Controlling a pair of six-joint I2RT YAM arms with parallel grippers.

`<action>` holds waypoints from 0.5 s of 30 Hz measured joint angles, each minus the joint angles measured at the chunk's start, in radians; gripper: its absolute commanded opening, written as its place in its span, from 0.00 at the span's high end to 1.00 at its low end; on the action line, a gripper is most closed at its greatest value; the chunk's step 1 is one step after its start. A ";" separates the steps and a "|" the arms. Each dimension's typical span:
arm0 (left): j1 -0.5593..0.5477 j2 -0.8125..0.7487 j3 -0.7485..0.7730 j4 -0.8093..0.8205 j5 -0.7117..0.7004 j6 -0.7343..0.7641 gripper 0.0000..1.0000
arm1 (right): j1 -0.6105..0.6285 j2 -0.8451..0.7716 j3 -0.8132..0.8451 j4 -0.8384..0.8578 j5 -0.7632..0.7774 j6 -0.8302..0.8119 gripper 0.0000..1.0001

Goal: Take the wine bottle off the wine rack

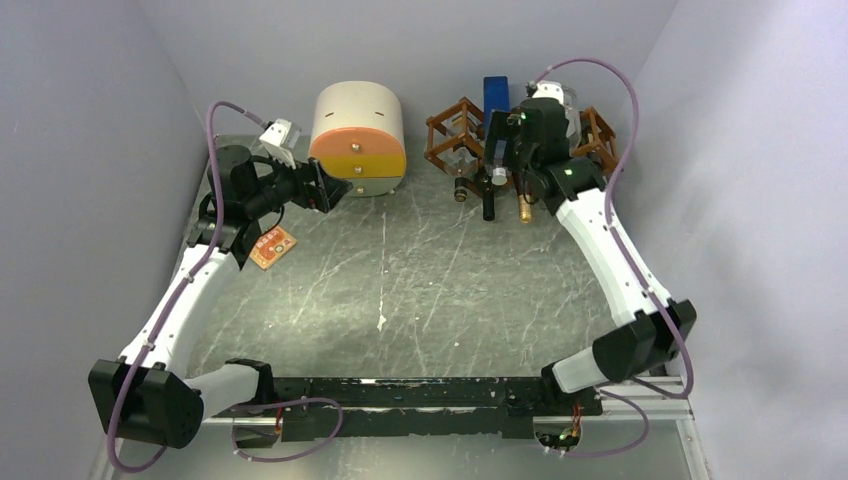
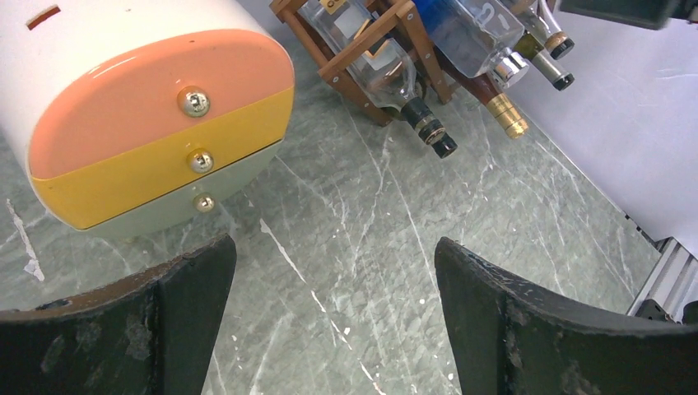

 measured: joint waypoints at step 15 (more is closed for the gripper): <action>0.000 0.007 -0.010 0.000 0.020 0.000 0.06 | -0.008 0.292 0.183 -0.019 0.076 -0.109 0.00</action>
